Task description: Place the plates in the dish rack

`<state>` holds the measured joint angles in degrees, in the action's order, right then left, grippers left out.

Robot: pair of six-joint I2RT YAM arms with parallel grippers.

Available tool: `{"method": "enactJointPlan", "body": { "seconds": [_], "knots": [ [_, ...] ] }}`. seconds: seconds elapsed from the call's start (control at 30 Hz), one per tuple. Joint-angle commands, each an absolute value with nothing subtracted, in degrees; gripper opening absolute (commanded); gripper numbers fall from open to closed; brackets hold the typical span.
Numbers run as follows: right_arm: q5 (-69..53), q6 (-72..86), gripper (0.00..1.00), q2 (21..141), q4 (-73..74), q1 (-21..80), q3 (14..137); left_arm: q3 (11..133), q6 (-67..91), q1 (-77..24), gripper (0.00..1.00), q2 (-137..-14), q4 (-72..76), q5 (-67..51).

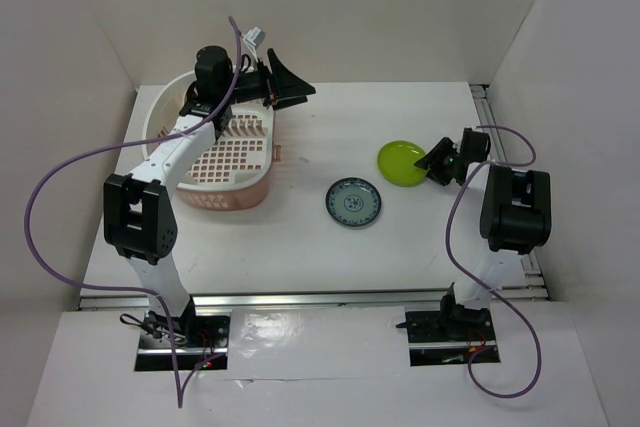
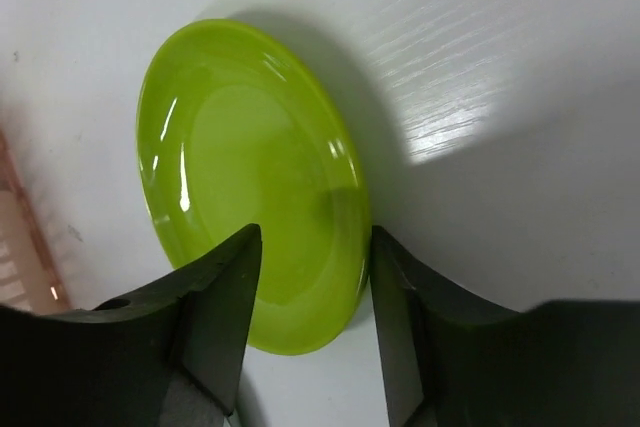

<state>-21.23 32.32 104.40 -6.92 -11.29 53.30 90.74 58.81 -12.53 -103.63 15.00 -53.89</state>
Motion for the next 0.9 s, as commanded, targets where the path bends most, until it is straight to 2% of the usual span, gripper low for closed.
{"method": "enactJointPlan", "body": {
  "seconds": [0.0, 0.1, 0.17, 0.2, 0.27, 0.57, 0.7, 0.87],
  "knots": [
    [-19.86, 32.43, 0.53, 105.38, -9.84, -11.6, 53.7, 91.41, 58.36, -12.48, 1.0, -101.25, 17.14, -55.28],
    [-19.34, 33.74, 0.41, 106.0, -9.84, -12.82, 52.48, 90.88, 58.36, -12.48, 1.0, -101.25, 17.14, -54.76],
    [-18.55, 34.62, 0.3, 106.0, -9.84, -12.83, 52.47, 90.88, 58.36, -12.48, 1.0, -101.25, 17.14, -54.76],
    [-18.55, 35.32, 0.14, 106.0, -9.84, -12.83, 52.47, 90.36, 58.36, -12.48, 1.0, -101.25, 17.14, -54.76],
    [-17.23, 36.2, 0.01, 106.52, -8.45, -12.83, 52.47, 90.35, 57.84, -12.48, 1.0, -100.72, 17.14, -54.76],
    [-18.98, 40.51, 0.0, 102.58, -8.17, -12.13, 59.22, 94.47, 51.43, -12.48, 1.0, -101.24, 9.16, -51.6],
    [-20.48, 42.97, 0.0, 96.08, -12.39, -8.36, 61.6, 97.64, 47.73, -14.24, 1.0, -101.78, 3.7, -47.73],
    [-22.58, 40.52, 0.0, 94.13, -13.09, -2.56, 67.22, 102.12, 42.72, -17.23, 1.0, -103.62, -3.07, -42.37]
  ]
}}
